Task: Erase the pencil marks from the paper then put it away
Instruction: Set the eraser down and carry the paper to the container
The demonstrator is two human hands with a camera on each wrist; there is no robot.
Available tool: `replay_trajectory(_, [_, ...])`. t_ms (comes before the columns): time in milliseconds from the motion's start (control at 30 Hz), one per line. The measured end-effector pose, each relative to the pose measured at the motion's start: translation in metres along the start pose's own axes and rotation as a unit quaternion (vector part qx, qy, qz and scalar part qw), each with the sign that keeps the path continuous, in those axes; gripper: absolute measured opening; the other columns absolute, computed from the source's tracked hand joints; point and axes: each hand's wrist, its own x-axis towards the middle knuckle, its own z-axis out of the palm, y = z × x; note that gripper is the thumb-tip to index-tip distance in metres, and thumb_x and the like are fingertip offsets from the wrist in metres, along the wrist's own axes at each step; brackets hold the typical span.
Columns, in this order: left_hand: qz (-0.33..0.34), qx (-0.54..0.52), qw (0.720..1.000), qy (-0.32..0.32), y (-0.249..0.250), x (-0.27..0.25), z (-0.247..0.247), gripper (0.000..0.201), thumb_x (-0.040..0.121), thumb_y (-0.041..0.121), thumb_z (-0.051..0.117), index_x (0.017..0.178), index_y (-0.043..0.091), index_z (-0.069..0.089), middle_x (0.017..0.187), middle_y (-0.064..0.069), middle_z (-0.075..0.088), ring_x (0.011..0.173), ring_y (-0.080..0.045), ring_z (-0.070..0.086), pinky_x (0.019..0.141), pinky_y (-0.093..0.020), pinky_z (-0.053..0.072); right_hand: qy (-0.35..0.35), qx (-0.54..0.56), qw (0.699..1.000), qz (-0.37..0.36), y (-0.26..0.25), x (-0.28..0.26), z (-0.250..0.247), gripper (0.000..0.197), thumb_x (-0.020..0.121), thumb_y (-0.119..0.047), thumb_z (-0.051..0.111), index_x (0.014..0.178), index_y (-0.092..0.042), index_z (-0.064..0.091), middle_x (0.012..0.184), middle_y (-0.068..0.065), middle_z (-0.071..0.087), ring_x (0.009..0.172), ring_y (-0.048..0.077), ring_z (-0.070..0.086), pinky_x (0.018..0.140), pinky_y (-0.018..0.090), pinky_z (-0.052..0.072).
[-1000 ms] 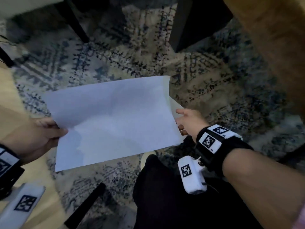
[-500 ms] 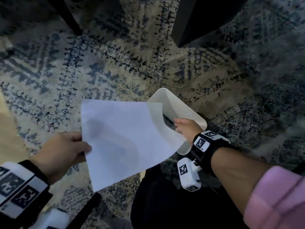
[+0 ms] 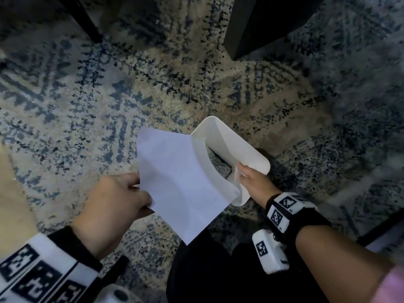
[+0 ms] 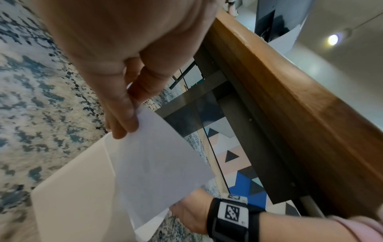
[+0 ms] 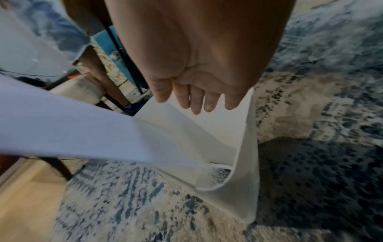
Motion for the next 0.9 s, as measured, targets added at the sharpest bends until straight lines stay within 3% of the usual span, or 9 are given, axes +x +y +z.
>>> replay_trajectory(167, [-0.005, -0.014, 1.000, 0.001, 0.003, -0.002, 0.010, 0.035, 0.073, -0.019, 0.052, 0.085, 0.011, 0.068, 0.077, -0.022, 0.071, 0.069, -0.027, 0.063, 0.054, -0.020, 0.057, -0.077, -0.030, 0.990, -0.113, -0.040, -0.035, 0.021, 0.062, 0.097, -0.047, 0.032, 0.150, -0.035, 0.002, 0.156, -0.015, -0.008, 0.142, 0.007, -0.016, 0.118, 0.040, -0.006])
replay_trajectory(233, [-0.003, -0.018, 1.000, -0.008, 0.004, -0.004, 0.014, 0.039, 0.073, -0.018, 0.051, 0.088, 0.014, 0.068, 0.085, -0.032, 0.067, 0.069, -0.027, 0.061, 0.056, -0.023, 0.057, -0.142, -0.082, 0.970, -0.181, -0.059, -0.049, 0.037, 0.062, 0.096, -0.049, 0.025, 0.147, -0.037, -0.007, 0.151, -0.020, -0.015, 0.138, 0.003, -0.023, 0.114, 0.037, -0.014])
replay_trajectory(300, [0.004, -0.017, 1.000, -0.017, 0.007, -0.006, 0.017, 0.039, 0.074, -0.018, 0.051, 0.086, 0.015, 0.069, 0.084, -0.029, 0.069, 0.069, -0.027, 0.061, 0.059, -0.026, 0.057, -0.182, -0.142, 0.946, -0.230, -0.066, -0.055, 0.054, 0.059, 0.095, -0.050, 0.020, 0.144, -0.038, -0.011, 0.153, -0.019, -0.014, 0.139, 0.000, -0.020, 0.112, 0.030, -0.016])
replay_trajectory(400, [0.002, -0.031, 0.999, -0.021, 0.010, -0.012, 0.015, 0.037, 0.075, -0.018, 0.049, 0.078, 0.013, 0.069, 0.070, -0.010, 0.074, 0.063, -0.021, 0.065, 0.056, -0.023, 0.056, -0.166, -0.195, 0.955, -0.148, -0.040, -0.032, 0.051, 0.055, 0.100, -0.045, 0.018, 0.148, -0.033, -0.007, 0.156, -0.016, -0.012, 0.143, 0.004, -0.014, 0.115, 0.036, -0.013])
replay_trajectory(500, [-0.007, -0.046, 0.998, -0.029, 0.012, -0.016, 0.011, 0.037, 0.076, -0.018, 0.049, 0.077, 0.014, 0.068, 0.070, -0.007, 0.075, 0.059, -0.014, 0.068, 0.053, -0.018, 0.056, -0.101, -0.226, 0.968, -0.038, -0.018, -0.008, 0.026, 0.057, 0.102, -0.042, 0.018, 0.151, -0.024, -0.005, 0.158, -0.007, -0.010, 0.145, 0.010, -0.011, 0.115, 0.042, -0.010])
replay_trajectory(600, [-0.015, -0.044, 0.999, -0.024, 0.009, -0.013, 0.009, 0.037, 0.076, -0.017, 0.050, 0.078, 0.015, 0.068, 0.074, -0.011, 0.075, 0.072, -0.023, 0.070, 0.061, -0.023, 0.058, -0.077, -0.179, 0.976, -0.097, -0.033, -0.009, 0.027, 0.061, 0.100, -0.043, 0.025, 0.150, -0.026, -0.004, 0.158, -0.009, -0.009, 0.144, 0.010, -0.011, 0.118, 0.039, -0.007])
replay_trajectory(733, [-0.017, -0.048, 0.998, -0.034, 0.014, -0.012, 0.011, 0.039, 0.076, -0.019, 0.048, 0.081, 0.014, 0.068, 0.076, -0.011, 0.075, 0.072, -0.023, 0.068, 0.061, -0.023, 0.057, -0.149, -0.134, 0.955, -0.217, -0.056, -0.027, 0.056, 0.063, 0.100, -0.041, 0.031, 0.149, -0.028, -0.004, 0.156, -0.016, -0.009, 0.141, -0.002, -0.010, 0.116, 0.021, -0.004])
replay_trajectory(800, [-0.020, -0.057, 0.997, -0.042, 0.016, -0.015, 0.008, 0.040, 0.077, -0.019, 0.047, 0.081, 0.015, 0.068, 0.075, -0.008, 0.075, 0.066, -0.017, 0.069, 0.060, -0.022, 0.057, -0.162, -0.164, 0.955, -0.187, -0.042, -0.020, 0.054, 0.061, 0.101, -0.040, 0.029, 0.150, -0.024, -0.004, 0.157, -0.011, -0.008, 0.144, 0.003, -0.007, 0.118, 0.026, -0.002])
replay_trajectory(900, [-0.023, -0.041, 0.998, -0.034, 0.016, -0.016, 0.000, 0.037, 0.079, -0.015, 0.049, 0.086, 0.015, 0.069, 0.078, -0.008, 0.076, 0.074, -0.020, 0.071, 0.068, -0.028, 0.058, -0.114, -0.178, 0.976, -0.055, -0.020, -0.001, 0.031, 0.061, 0.101, -0.040, 0.026, 0.152, -0.022, -0.002, 0.159, -0.004, -0.004, 0.146, 0.014, -0.001, 0.119, 0.034, 0.004])
